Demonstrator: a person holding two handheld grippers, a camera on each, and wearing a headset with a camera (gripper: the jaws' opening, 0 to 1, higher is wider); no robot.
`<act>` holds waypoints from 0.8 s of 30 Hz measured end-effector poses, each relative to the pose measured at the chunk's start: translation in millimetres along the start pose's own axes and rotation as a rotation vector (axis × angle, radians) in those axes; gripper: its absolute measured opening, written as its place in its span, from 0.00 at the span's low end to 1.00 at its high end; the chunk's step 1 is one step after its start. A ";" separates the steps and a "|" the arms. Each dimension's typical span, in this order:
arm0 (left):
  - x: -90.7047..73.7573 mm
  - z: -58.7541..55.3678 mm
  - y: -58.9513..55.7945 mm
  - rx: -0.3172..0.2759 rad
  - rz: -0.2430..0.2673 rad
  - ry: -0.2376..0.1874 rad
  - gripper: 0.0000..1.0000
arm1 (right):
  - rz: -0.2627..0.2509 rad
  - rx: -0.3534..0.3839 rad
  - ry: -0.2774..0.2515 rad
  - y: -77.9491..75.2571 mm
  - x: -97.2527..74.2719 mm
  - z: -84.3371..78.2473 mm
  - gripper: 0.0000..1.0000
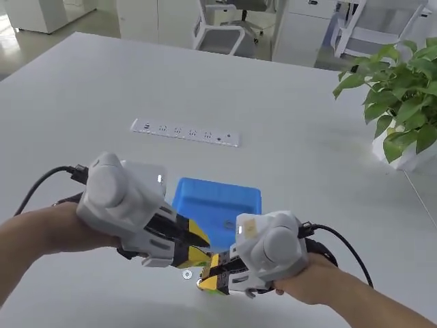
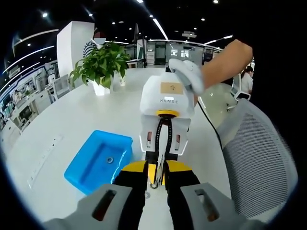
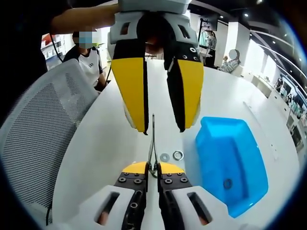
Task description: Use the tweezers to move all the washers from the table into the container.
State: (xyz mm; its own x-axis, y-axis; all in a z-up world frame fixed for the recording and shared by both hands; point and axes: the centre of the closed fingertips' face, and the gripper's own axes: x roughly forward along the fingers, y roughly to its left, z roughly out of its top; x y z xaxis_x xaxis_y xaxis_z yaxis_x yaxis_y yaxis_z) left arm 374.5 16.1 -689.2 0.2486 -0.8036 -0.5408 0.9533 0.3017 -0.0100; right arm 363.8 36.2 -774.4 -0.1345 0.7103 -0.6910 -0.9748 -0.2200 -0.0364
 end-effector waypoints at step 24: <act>-35.3 -30.7 -2.6 -0.175 0.143 -0.045 0.63 | -0.009 -0.013 -0.012 -4.9 -28.0 19.5 0.08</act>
State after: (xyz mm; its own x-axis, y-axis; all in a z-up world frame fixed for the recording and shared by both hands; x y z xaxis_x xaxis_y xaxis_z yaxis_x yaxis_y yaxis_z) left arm 358.0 59.4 -695.9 0.3904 -0.7668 -0.5095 0.8645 0.4957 -0.0837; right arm 368.9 30.5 -740.9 -0.1278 0.7199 -0.6822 -0.9735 -0.2225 -0.0524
